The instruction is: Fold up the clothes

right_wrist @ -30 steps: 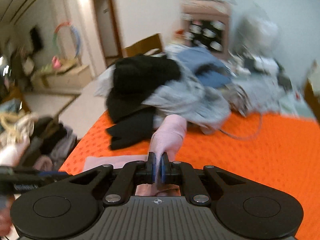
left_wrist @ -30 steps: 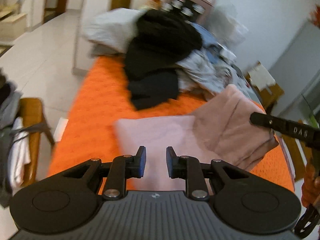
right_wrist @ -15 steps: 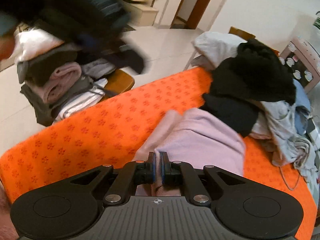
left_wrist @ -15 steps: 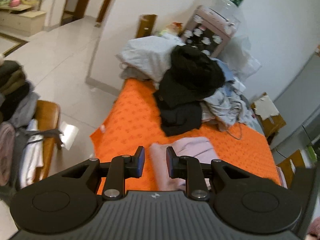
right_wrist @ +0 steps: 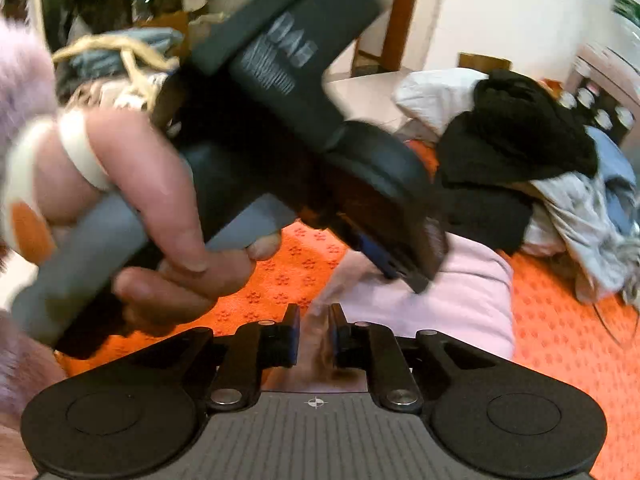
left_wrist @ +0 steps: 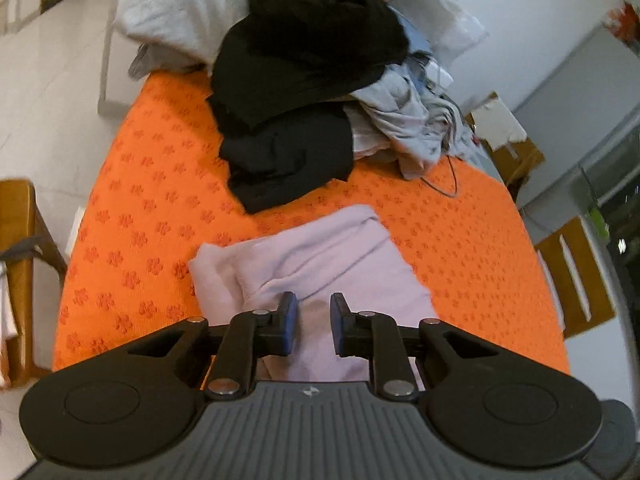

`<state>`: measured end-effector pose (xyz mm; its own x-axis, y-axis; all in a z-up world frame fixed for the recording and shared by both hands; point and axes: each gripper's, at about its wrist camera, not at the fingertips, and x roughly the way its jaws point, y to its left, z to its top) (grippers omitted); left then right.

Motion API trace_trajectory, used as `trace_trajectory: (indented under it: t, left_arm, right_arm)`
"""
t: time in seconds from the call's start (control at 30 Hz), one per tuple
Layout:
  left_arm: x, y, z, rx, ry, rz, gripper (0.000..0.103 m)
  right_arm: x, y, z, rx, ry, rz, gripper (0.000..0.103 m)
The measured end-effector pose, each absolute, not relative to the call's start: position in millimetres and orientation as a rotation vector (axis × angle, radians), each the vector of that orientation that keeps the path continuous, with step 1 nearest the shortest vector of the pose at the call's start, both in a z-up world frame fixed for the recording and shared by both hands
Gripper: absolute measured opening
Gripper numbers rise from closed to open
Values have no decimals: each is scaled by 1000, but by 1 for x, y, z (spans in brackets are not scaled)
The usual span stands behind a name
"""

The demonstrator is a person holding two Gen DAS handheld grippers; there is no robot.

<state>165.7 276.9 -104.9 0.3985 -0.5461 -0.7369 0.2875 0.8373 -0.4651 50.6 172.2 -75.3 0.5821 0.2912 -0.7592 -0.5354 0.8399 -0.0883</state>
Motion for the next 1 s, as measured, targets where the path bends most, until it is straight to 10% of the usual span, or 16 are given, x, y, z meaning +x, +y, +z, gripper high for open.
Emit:
trace_trajectory:
  t: [1.0]
  left_arm:
    - [188,288,-113,-336,1037,-441,19]
  right_arm:
    - [37,94,-99,-18,965,307,18]
